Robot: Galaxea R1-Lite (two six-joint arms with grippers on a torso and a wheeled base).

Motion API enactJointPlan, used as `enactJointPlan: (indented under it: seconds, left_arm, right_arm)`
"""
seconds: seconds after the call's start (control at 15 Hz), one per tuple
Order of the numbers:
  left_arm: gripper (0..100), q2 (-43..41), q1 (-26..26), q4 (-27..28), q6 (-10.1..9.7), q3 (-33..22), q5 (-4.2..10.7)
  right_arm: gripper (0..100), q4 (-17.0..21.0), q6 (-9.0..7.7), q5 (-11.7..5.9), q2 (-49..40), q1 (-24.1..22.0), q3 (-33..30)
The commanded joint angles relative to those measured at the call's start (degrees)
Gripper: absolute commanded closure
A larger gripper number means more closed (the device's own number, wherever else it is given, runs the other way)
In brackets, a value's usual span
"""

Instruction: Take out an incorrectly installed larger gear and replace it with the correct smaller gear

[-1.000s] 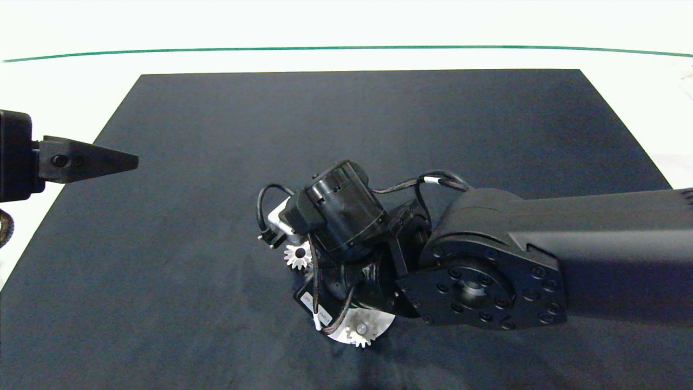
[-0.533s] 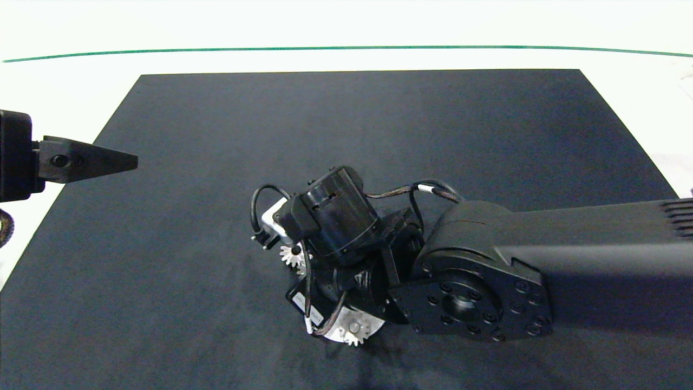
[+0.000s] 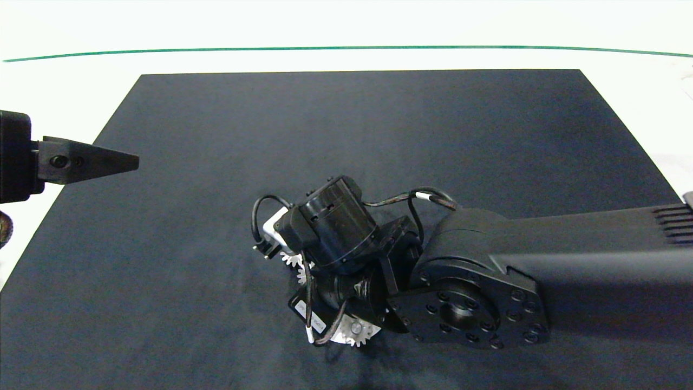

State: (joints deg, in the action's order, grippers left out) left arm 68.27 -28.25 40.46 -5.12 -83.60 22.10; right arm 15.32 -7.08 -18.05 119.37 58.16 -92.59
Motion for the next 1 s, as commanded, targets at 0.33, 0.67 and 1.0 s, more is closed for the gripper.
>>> enactJointPlan:
  seconds: [0.33, 0.67, 1.0]
  left_arm:
    - [0, 0.0, -0.1, 0.1, -0.07, 0.3, 0.13]
    - [0, -1.5, 0.4, -0.6, -0.07, 0.3, 0.13]
    - [0, -11.4, 0.7, -2.7, -0.77, 1.2, 1.28]
  right_arm:
    - [0, 0.1, 0.58, -0.05, -4.2, 0.1, 3.2]
    - [0, -0.1, 4.80, -5.41, -21.5, -1.6, 21.7]
    - [0, 0.0, 8.31, -9.63, -42.1, -6.7, 36.0]
